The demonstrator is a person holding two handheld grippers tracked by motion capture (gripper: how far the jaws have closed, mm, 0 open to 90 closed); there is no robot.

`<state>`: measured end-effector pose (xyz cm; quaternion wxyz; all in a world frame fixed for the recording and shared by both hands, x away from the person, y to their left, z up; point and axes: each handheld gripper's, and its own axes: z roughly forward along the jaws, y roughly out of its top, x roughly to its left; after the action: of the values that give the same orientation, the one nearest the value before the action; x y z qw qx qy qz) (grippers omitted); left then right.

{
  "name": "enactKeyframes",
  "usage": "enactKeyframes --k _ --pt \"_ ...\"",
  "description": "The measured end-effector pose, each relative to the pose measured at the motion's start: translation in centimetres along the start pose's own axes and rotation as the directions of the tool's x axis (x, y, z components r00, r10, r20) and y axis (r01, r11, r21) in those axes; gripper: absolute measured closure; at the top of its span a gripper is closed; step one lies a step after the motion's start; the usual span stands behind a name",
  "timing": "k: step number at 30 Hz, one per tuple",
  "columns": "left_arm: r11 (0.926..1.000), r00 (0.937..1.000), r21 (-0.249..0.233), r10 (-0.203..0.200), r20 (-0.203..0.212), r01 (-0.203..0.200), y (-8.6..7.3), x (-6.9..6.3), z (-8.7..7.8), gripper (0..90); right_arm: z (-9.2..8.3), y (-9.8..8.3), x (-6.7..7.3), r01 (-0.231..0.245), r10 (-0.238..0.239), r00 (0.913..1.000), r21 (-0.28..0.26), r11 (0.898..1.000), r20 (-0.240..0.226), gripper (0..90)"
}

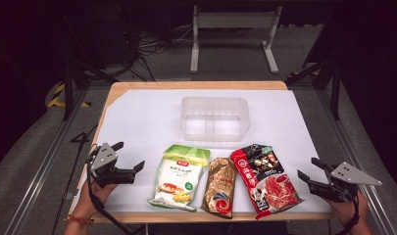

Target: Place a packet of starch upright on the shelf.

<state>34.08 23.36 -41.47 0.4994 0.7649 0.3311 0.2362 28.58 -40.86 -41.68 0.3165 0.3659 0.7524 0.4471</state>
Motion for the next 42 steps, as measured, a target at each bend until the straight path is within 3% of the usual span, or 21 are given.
enactKeyframes --k 3,5,8,11,13,14,17,18,19,22,26,27,28,30,31,35,38,39,40,41,42 --pt "0.9979 0.9968 0.061 -0.025 0.076 0.02 -0.9 0.3 0.4 2.9 0.3 0.1 0.2 0.019 -0.018 0.9998 0.014 1.0 -0.006 32.1" --pt "0.9937 0.9855 0.095 -0.073 0.153 0.058 -1.6 0.6 0.8 2.9 0.6 0.2 0.2 0.025 -0.025 0.9997 0.018 1.0 -0.005 32.1" --pt "0.9868 0.9731 0.124 -0.127 0.193 0.104 -2.1 0.7 1.2 3.7 1.0 0.4 0.2 0.02 -0.019 0.9998 0.025 1.0 -0.011 31.9" --pt "0.986 0.9656 0.129 -0.133 0.224 0.105 -2.3 0.7 1.3 6.3 1.3 0.5 0.4 0.031 -0.031 0.9994 0.033 0.999 -0.016 31.9" --pt "0.9823 0.952 0.14 -0.158 0.262 0.125 -2.2 0.5 1.8 6.4 1.4 0.5 0.4 0.033 -0.033 0.9993 0.032 0.999 -0.019 31.9" --pt "0.9823 0.952 0.14 -0.158 0.262 0.125 -2.2 0.5 1.8 6.4 1.4 0.5 0.4 0.033 -0.033 0.9993 0.032 0.999 -0.019 31.9" --pt "0.9787 0.939 0.166 -0.167 0.301 0.121 -1.9 0.0 2.9 6.6 1.4 0.5 0.5 0.023 -0.023 0.9995 0.035 0.999 -0.021 31.8" --pt "0.9749 0.927 0.183 -0.183 0.328 0.128 -1.6 -0.2 3.5 6.5 1.4 0.5 0.5 0.024 -0.023 0.9995 0.038 0.999 -0.023 31.8" --pt "0.9749 0.927 0.183 -0.183 0.328 0.128 -1.6 -0.2 3.5 7.0 1.5 0.4 0.6 0.028 -0.027 0.9993 0.042 0.999 -0.025 31.8" --pt "0.9664 0.9067 0.232 -0.193 0.375 0.109 -1.0 -0.8 5.3 7.2 1.5 0.4 0.7 0.034 -0.032 0.999 0.051 0.998 -0.03 31.8" --pt "0.9456 0.8946 0.306 -0.228 0.385 0.109 -0.6 -1.3 7.4 7.5 1.5 0.3 0.8 0.036 -0.034 0.9988 0.058 0.998 -0.036 32.0" --pt "0.939 0.8986 0.326 -0.233 0.372 0.108 -0.6 -1.3 7.8 7.4 1.5 0.3 0.8 0.034 -0.032 0.9988 0.06 0.998 -0.036 32.0" --pt "0.9335 0.8968 0.342 -0.24 0.372 0.108 -0.5 -1.4 8.2 6.8 1.5 0.2 0.8 0.033 -0.031 0.9988 0.061 0.998 -0.036 32.0" --pt "0.9307 0.8954 0.349 -0.244 0.372 0.108 -0.6 -1.4 8.5 5.9 1.5 0.2 0.8 0.034 -0.032 0.9988 0.062 0.998 -0.037 32.0" --pt "0.9252 0.9038 0.365 -0.24 0.354 0.103 -0.5 -1.2 9.0 5.1 1.5 0.2 0.8 0.035 -0.032 0.9988 0.065 0.997 -0.037 32.0" --pt "0.9232 0.9045 0.374 -0.231 0.358 0.088 -0.2 -1.0 10.0 5.1 1.7 0.2 0.9 0.036 -0.033 0.9986 0.07 0.997 -0.04 32.0" --pt "0.9183 0.8932 0.381 -0.257 0.369 0.106 0.5 -0.9 11.4 5.1 1.8 0.3 1.0 0.04 -0.037 0.9983 0.072 0.997 -0.044 31.9" --pt "0.9191 0.8932 0.38 -0.254 0.371 0.103 0.6 -0.9 11.7 4.7 1.8 0.3 1.0 0.041 -0.037 0.9983 0.073 0.997 -0.044 31.9" --pt "0.9216 0.9064 0.38 -0.226 0.357 0.08 0.8 -0.9 12.2 4.5 1.8 0.3 1.0 0.04 -0.036 0.9983 0.075 0.996 -0.045 31.9" --pt "0.9236 0.9115 0.377 -0.211 0.353 0.068 0.9 -0.9 12.4 4.5 1.9 0.2 1.0 0.037 -0.034 0.9983 0.077 0.996 -0.047 31.9" --pt "0.9231 0.9111 0.38 -0.208 0.356 0.062 1.0 -0.8 12.7 4.0 1.9 0.2 1.0 0.038 -0.035 0.9983 0.077 0.996 -0.047 32.0"
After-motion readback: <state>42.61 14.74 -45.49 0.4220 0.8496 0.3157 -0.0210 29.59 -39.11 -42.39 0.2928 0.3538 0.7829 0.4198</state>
